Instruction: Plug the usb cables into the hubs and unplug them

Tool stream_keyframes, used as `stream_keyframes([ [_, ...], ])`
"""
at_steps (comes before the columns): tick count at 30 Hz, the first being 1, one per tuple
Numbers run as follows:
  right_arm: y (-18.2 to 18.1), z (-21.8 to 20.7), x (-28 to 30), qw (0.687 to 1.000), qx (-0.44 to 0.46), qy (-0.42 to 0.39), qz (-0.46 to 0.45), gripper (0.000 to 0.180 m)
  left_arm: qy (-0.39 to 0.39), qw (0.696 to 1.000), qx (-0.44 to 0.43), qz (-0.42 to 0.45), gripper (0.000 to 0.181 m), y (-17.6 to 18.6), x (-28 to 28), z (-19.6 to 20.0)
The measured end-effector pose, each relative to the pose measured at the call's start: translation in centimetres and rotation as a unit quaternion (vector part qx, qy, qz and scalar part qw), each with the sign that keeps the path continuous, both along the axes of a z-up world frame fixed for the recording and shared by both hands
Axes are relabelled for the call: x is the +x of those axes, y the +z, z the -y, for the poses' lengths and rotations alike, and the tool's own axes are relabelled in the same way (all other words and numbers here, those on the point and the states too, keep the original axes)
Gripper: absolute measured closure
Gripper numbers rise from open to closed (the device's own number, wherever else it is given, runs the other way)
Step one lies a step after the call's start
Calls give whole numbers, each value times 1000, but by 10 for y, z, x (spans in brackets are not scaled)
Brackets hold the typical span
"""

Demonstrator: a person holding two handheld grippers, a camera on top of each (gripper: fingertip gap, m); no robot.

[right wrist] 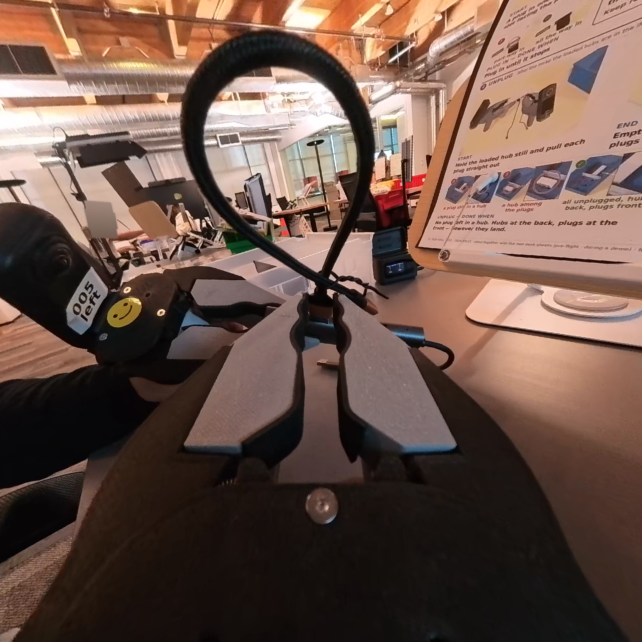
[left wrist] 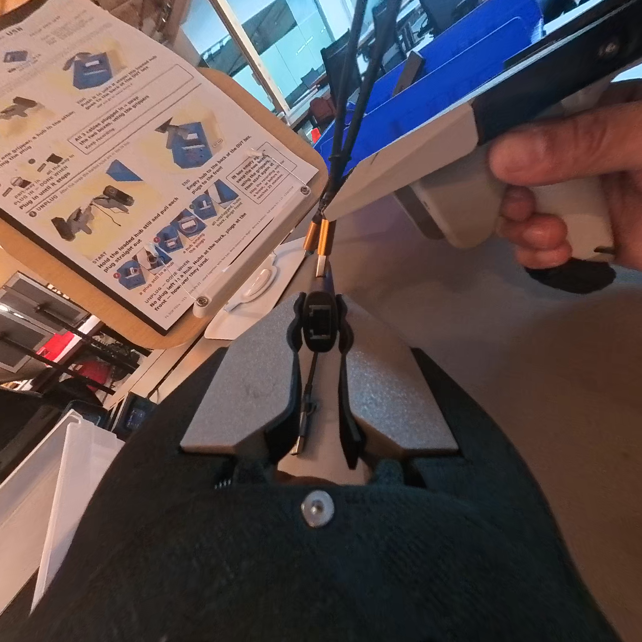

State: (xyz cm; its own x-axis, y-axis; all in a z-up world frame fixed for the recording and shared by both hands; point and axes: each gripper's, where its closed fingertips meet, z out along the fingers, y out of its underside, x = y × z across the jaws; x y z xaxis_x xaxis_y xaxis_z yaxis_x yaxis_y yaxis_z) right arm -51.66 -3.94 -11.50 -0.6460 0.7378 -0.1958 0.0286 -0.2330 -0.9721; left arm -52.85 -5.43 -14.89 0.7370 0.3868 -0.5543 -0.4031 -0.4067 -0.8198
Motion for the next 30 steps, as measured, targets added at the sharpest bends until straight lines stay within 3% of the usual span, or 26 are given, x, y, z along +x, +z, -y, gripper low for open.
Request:
stream_keyframes([
  [18, -4, 0, 2, 1000, 2, 19, 16, 169, 2, 1000, -18, -21, 167, -3, 0, 1],
  [30, -7, 3, 8, 996, 41, 79, 3, 169, -59, 997, 8, 44, 167, -3, 11, 1],
])
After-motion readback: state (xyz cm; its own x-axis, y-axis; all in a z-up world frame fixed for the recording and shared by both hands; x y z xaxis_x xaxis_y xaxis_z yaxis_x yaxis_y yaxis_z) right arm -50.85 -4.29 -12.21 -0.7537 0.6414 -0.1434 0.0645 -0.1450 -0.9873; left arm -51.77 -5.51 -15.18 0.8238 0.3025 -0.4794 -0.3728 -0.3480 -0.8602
